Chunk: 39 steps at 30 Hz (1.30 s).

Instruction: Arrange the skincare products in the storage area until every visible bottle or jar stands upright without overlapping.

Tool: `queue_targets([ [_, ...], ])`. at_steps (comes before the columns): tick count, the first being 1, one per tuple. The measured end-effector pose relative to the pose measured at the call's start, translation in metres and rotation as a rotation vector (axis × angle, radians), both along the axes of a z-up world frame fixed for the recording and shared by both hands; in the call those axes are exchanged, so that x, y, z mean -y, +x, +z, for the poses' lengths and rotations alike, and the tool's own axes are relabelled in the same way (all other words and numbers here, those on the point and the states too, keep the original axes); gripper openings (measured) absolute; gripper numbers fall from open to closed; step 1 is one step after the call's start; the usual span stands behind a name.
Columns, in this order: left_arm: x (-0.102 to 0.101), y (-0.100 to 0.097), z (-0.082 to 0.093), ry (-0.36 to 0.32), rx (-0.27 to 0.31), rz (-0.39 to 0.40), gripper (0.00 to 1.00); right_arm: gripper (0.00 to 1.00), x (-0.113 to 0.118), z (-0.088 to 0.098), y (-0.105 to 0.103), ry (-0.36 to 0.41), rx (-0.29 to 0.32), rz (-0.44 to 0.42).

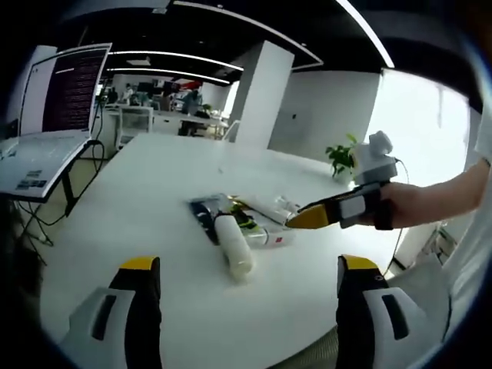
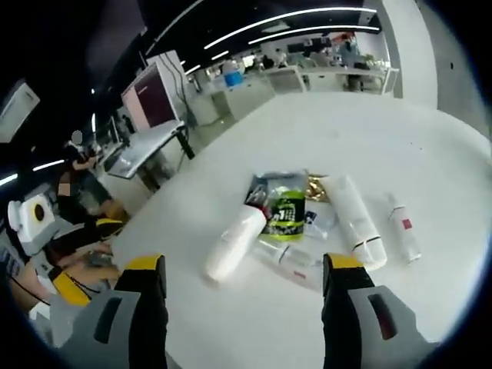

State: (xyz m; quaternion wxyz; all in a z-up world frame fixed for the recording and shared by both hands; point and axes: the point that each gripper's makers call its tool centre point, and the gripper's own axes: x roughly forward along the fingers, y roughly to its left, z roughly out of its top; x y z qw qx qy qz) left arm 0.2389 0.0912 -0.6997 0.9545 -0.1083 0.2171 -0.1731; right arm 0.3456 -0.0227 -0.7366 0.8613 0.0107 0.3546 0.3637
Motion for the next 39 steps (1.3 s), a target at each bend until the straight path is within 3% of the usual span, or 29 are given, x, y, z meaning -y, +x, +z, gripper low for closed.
queue_targets([
  [11,-0.001,0.000,0.001,-0.026,0.001,0.002,0.87,0.78,-0.017,-0.005,0.000,-0.008,-0.009,0.007],
  [17,0.004,-0.002,0.002,-0.030,0.001,-0.014,0.87,0.78,-0.025,0.011,-0.007,-0.012,0.100,0.065],
  [19,0.007,-0.004,0.002,-0.024,0.003,-0.024,0.87,0.78,-0.028,0.014,-0.014,-0.012,0.105,0.072],
  [25,-0.004,0.000,0.000,0.121,0.037,0.005,0.87,0.75,-0.036,0.014,-0.028,-0.018,0.132,0.089],
  [29,-0.010,0.000,-0.003,0.153,0.039,0.024,0.87,0.73,-0.042,0.012,-0.036,-0.024,0.131,0.100],
  [35,-0.011,-0.001,-0.010,0.262,0.034,-0.007,0.87,0.72,-0.050,0.016,-0.039,-0.010,0.134,0.096],
  [37,-0.012,0.000,-0.010,0.258,0.033,-0.010,0.87,0.71,-0.052,0.016,-0.037,-0.015,0.133,0.096],
  [39,-0.016,0.001,-0.012,0.264,0.028,-0.011,0.87,0.71,-0.053,0.014,-0.036,-0.075,0.146,0.124],
])
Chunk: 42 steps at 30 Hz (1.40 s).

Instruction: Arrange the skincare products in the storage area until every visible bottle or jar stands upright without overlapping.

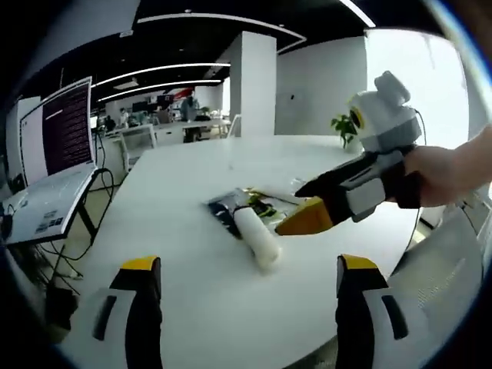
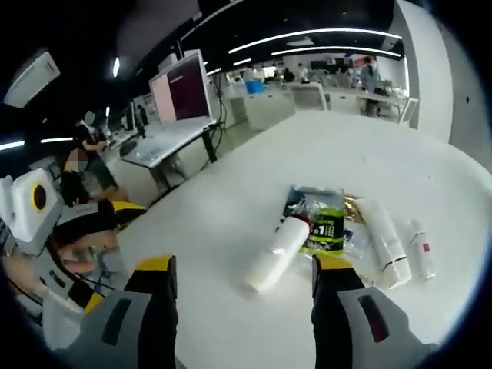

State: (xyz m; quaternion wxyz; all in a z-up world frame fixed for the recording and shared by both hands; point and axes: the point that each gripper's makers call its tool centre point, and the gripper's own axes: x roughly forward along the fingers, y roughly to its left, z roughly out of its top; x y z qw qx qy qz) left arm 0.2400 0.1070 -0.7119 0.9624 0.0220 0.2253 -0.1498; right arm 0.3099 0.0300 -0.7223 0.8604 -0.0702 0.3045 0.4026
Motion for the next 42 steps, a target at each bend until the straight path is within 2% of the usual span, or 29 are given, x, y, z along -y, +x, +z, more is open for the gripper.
queue_targets([
  [1,-0.001,0.001,0.000,-0.001,-0.003,-0.001,0.87,0.70,-0.003,0.000,0.000,-0.023,0.001,0.010],
  [4,0.002,-0.001,-0.001,-0.044,-0.014,-0.011,0.87,0.71,-0.014,0.008,0.007,0.014,-0.001,0.007],
  [11,0.004,0.000,0.002,-0.055,-0.001,-0.010,0.86,0.72,-0.029,0.015,0.031,0.010,0.001,-0.012],
  [15,0.004,0.000,0.001,-0.056,0.001,-0.015,0.86,0.72,-0.028,0.015,0.047,-0.024,-0.011,-0.037],
  [21,0.012,-0.003,0.003,-0.109,-0.007,-0.027,0.86,0.71,-0.026,0.012,0.068,-0.055,-0.024,-0.054],
  [26,0.010,-0.004,0.006,-0.141,0.004,-0.009,0.86,0.70,-0.028,0.011,0.075,-0.068,-0.036,-0.060],
  [31,0.009,0.000,0.010,-0.153,0.016,0.003,0.86,0.67,-0.033,0.004,0.076,-0.118,-0.076,-0.048],
  [37,0.005,0.000,0.013,-0.166,0.025,0.014,0.85,0.65,-0.035,-0.010,0.083,-0.139,-0.141,-0.067],
  [42,0.007,0.000,0.013,-0.166,0.029,0.010,0.85,0.63,-0.031,-0.026,0.086,-0.214,-0.204,-0.085],
])
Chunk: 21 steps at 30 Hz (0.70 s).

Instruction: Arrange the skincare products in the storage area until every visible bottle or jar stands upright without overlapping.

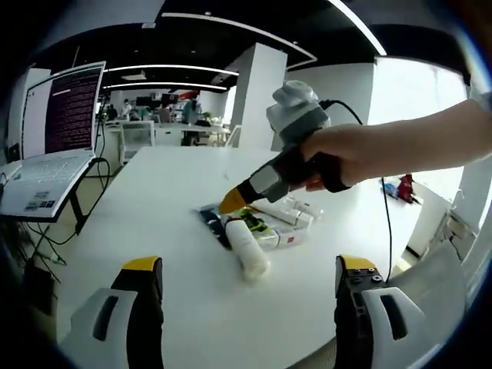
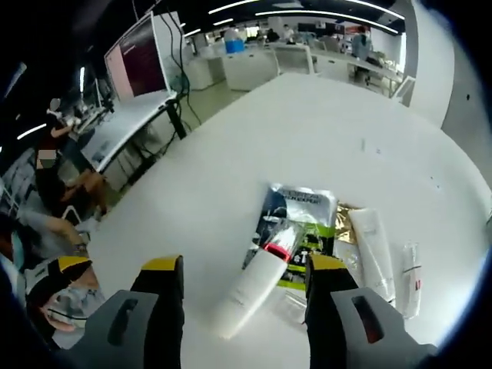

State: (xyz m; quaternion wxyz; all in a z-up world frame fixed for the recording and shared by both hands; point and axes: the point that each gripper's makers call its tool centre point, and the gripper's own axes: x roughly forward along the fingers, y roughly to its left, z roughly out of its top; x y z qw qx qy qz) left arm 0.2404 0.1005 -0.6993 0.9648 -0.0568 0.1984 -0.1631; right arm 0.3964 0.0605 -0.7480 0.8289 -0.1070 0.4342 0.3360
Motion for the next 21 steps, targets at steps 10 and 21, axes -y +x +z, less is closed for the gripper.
queue_targets([
  [10,0.005,-0.001,-0.001,-0.015,-0.004,-0.016,0.84,0.55,0.004,-0.039,0.002,-0.070,-0.131,-0.073],
  [21,0.015,0.003,0.004,-0.028,0.004,-0.016,0.84,0.49,0.010,-0.067,0.002,-0.173,-0.179,-0.045],
])
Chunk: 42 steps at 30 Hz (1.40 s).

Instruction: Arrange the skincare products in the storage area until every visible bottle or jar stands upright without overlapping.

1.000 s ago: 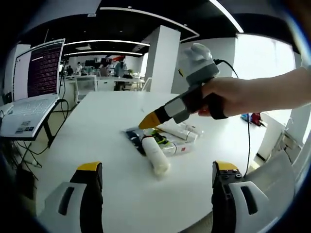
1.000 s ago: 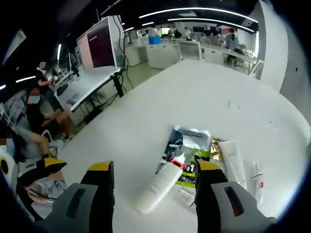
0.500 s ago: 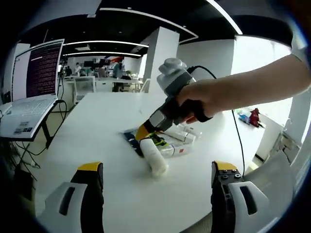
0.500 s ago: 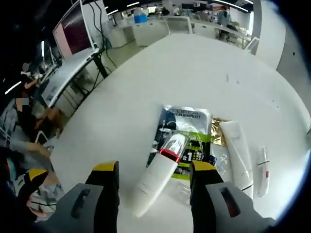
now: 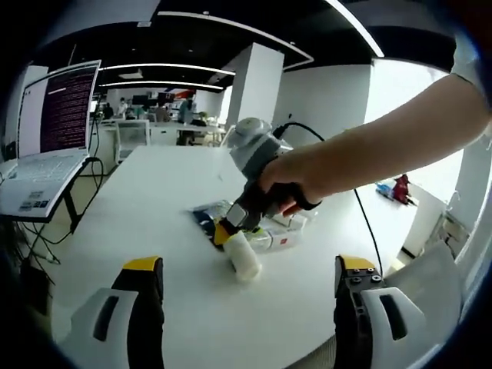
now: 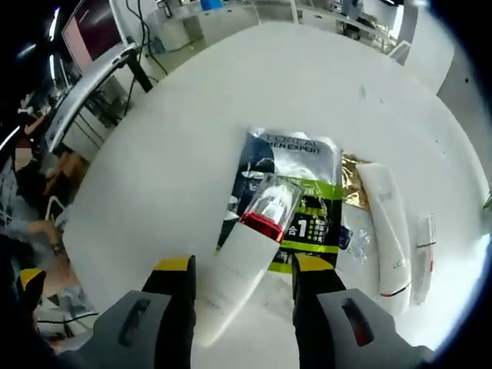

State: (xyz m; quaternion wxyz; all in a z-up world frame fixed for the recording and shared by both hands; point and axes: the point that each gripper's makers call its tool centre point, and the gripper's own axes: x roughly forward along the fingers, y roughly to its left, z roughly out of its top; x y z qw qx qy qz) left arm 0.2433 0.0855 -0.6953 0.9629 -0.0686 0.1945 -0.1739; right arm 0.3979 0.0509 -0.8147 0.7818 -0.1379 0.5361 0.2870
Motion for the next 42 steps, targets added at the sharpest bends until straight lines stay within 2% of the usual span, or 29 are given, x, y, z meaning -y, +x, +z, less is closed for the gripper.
queue_targets([
  [1,0.002,-0.001,0.000,0.008,-0.001,-0.009,0.84,0.48,0.000,-0.002,0.000,-0.007,-0.008,0.002],
  [2,0.001,-0.002,-0.003,0.053,-0.004,-0.015,0.84,0.47,-0.002,-0.005,0.002,-0.014,-0.014,0.008],
  [6,-0.002,-0.001,-0.004,0.045,-0.008,-0.007,0.83,0.44,-0.008,-0.015,0.007,-0.040,-0.038,0.033],
  [7,-0.003,0.000,-0.005,0.043,-0.014,0.000,0.83,0.41,-0.012,-0.018,0.006,-0.046,-0.055,0.061],
  [8,-0.004,0.000,-0.005,0.042,-0.016,0.004,0.83,0.42,-0.005,-0.003,-0.014,-0.063,-0.059,0.063],
  [9,-0.007,0.000,-0.005,0.045,-0.016,0.012,0.83,0.42,0.000,-0.002,-0.018,-0.100,-0.061,0.107],
  [10,-0.007,0.000,-0.005,0.045,-0.016,0.014,0.83,0.42,-0.003,-0.009,-0.012,-0.116,-0.059,0.152],
  [12,-0.008,0.001,-0.007,0.042,-0.022,0.016,0.83,0.40,-0.002,-0.009,-0.010,-0.140,-0.040,0.215],
  [14,-0.009,0.001,-0.007,0.046,-0.022,0.019,0.82,0.38,0.003,-0.008,-0.011,-0.158,-0.048,0.196],
  [17,-0.010,0.001,-0.008,0.046,-0.024,0.025,0.82,0.38,0.005,-0.008,-0.011,-0.216,-0.041,0.265],
  [19,-0.010,0.001,-0.008,0.043,-0.024,0.028,0.82,0.38,0.000,-0.012,-0.006,-0.225,-0.061,0.298],
  [20,-0.011,0.001,-0.008,0.043,-0.025,0.029,0.82,0.38,0.003,-0.007,-0.010,-0.229,-0.078,0.292],
  [24,-0.010,0.001,-0.008,0.046,-0.027,0.030,0.81,0.38,-0.002,-0.015,-0.002,-0.239,-0.087,0.303],
  [27,-0.011,0.001,-0.009,0.046,-0.030,0.031,0.81,0.36,-0.003,-0.018,0.004,-0.228,-0.079,0.314],
  [28,-0.011,0.001,-0.009,0.047,-0.029,0.032,0.81,0.34,0.001,-0.014,0.001,-0.218,-0.069,0.311],
  [31,-0.011,0.001,-0.009,0.047,-0.030,0.031,0.81,0.29,0.004,-0.015,0.010,-0.159,-0.030,0.277],
  [32,-0.011,0.001,-0.009,0.047,-0.031,0.031,0.81,0.29,0.006,-0.009,0.003,-0.147,-0.013,0.310],
  [33,-0.010,0.001,-0.008,0.043,-0.030,0.029,0.80,0.28,0.007,-0.008,0.001,-0.145,-0.016,0.307],
  [34,-0.010,0.001,-0.008,0.043,-0.029,0.029,0.80,0.28,0.003,-0.015,0.007,-0.120,-0.012,0.313],
  [35,-0.010,0.001,-0.008,0.043,-0.028,0.030,0.80,0.28,-0.001,-0.016,0.008,-0.089,-0.005,0.333],
  [38,-0.010,0.001,-0.009,0.044,-0.030,0.030,0.80,0.27,-0.005,-0.020,0.010,-0.052,-0.015,0.322],
  [39,-0.011,0.001,-0.008,0.043,-0.029,0.031,0.80,0.27,-0.005,-0.020,0.009,-0.046,-0.014,0.329],
  [40,-0.011,0.001,-0.008,0.043,-0.028,0.032,0.80,0.27,-0.001,-0.011,-0.002,-0.041,-0.008,0.335],
  [42,-0.012,0.001,-0.007,0.039,-0.025,0.036,0.80,0.27,-0.005,-0.013,-0.001,-0.026,0.005,0.348],
])
